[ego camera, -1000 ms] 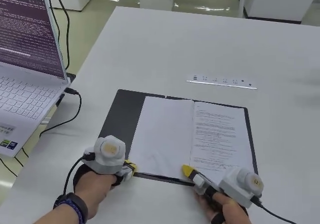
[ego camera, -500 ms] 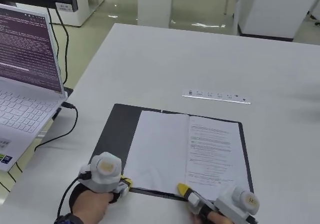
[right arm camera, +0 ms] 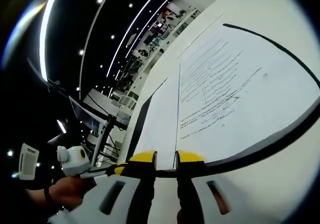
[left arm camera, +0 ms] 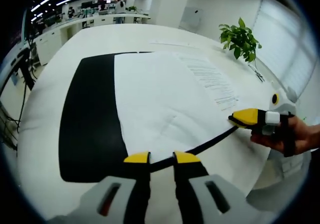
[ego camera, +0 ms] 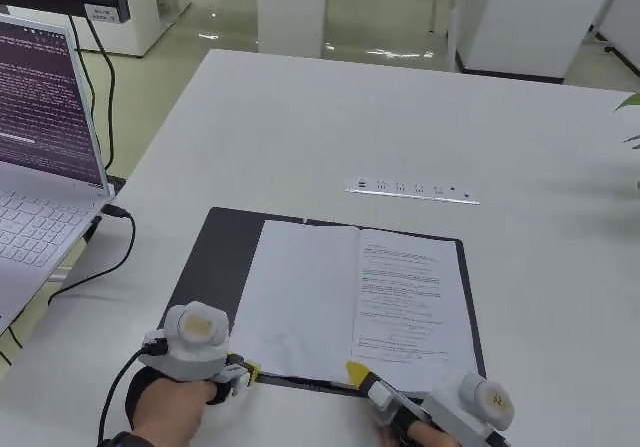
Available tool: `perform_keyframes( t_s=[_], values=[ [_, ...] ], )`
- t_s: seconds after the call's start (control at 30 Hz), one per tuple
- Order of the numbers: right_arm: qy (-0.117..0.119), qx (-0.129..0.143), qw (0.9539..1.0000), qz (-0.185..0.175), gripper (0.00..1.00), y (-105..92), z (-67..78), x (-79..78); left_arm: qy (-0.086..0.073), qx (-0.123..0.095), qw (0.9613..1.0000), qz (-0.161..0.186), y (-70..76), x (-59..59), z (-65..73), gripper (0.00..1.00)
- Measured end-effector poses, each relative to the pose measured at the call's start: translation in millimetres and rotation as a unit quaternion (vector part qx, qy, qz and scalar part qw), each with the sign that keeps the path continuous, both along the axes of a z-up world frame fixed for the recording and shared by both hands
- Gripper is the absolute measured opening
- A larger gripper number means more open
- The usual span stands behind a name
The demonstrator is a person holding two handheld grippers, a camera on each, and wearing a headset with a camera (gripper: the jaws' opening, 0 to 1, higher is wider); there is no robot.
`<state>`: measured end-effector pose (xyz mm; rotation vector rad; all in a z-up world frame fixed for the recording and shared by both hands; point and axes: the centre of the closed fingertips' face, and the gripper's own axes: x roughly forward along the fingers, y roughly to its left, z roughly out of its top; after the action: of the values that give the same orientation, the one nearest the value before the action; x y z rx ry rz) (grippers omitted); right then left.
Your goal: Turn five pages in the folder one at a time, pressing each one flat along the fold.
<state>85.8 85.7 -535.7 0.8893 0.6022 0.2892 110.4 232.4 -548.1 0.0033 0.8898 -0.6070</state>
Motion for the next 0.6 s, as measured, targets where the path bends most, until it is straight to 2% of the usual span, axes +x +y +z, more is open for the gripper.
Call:
perform_keyframes(
  t_s=[0.2,0.37,0.6],
  values=[
    [-0.002,-0.01,1.0,0.0,0.21,-7.5,5.4,-5.8,-0.019,-0.035,0.999,0.02,-9.3,-2.6,22.8,0.24],
    [-0.003,-0.016,0.9999,-0.004,0.24,-16.6,8.2,-10.0,-0.025,-0.036,0.9989,0.015,-11.0,-8.6,30.3,0.29],
    [-0.009,-0.029,0.9993,-0.02,0.27,-41.8,15.3,-16.2,-0.033,-0.046,0.9979,0.031,-1.0,-10.1,45.8,0.35]
  ],
)
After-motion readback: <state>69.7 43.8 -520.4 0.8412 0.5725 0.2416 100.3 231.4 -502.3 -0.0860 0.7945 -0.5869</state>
